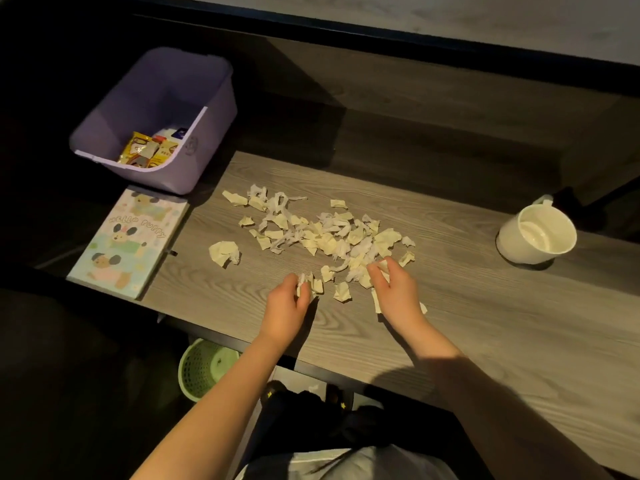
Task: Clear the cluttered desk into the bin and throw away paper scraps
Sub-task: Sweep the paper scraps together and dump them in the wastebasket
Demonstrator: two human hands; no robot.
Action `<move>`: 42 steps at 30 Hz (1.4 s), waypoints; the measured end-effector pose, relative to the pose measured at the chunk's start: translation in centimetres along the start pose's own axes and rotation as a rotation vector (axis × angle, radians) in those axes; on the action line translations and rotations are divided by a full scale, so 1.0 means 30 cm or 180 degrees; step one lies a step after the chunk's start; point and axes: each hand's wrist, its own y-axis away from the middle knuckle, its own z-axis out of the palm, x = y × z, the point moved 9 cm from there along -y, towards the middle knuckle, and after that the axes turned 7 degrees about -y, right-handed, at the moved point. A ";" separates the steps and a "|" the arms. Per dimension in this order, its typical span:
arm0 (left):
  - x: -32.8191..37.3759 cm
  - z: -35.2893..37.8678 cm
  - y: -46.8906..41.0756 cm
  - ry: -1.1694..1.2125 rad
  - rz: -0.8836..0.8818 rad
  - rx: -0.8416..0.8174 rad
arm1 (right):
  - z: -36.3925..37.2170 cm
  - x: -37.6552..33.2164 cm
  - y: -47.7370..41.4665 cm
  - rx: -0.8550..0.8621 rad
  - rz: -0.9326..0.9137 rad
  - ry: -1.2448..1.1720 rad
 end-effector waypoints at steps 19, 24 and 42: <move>-0.660 -0.596 0.335 0.0408 -0.1432 0.1299 | 0.930 -0.466 0.293 -0.1958 -0.0932 0.0441; -0.945 -0.607 0.471 0.0532 -0.1960 0.1462 | 1.212 -0.433 0.395 -0.2533 -0.1056 0.0682; -1.758 0.017 0.604 0.0312 -0.2910 0.1197 | 1.975 0.437 0.312 -0.2863 -0.0977 0.2127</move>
